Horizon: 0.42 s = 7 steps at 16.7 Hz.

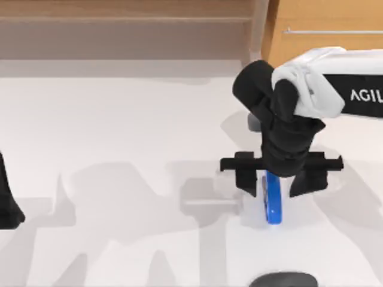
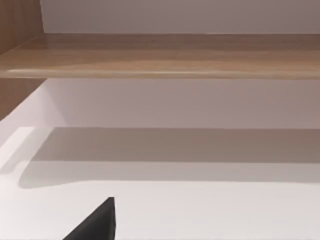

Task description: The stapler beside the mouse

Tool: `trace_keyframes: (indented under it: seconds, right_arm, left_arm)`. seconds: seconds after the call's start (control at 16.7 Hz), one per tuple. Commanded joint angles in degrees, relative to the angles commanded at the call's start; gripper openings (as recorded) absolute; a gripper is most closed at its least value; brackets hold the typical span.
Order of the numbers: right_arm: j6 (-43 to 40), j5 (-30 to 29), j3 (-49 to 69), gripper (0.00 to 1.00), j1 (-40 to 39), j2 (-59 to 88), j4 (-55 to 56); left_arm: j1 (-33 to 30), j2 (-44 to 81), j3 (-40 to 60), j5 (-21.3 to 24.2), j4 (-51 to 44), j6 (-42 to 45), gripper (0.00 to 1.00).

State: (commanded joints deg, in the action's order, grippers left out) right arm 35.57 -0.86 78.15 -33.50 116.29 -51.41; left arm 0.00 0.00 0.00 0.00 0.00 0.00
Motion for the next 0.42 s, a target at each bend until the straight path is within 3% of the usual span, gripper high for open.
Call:
trace_keyframes:
  seconds: [0.12, 0.42]
  right_arm:
    - [0.0, 0.0, 0.0, 1.00, 0.0, 0.0, 0.0]
    - [0.0, 0.0, 0.0, 1.00, 0.0, 0.0, 0.0]
  left_arm:
    - [0.0, 0.0, 0.0, 0.0, 0.0, 0.0, 1.00]
    - [0.0, 0.0, 0.0, 0.0, 0.0, 0.0, 1.00]
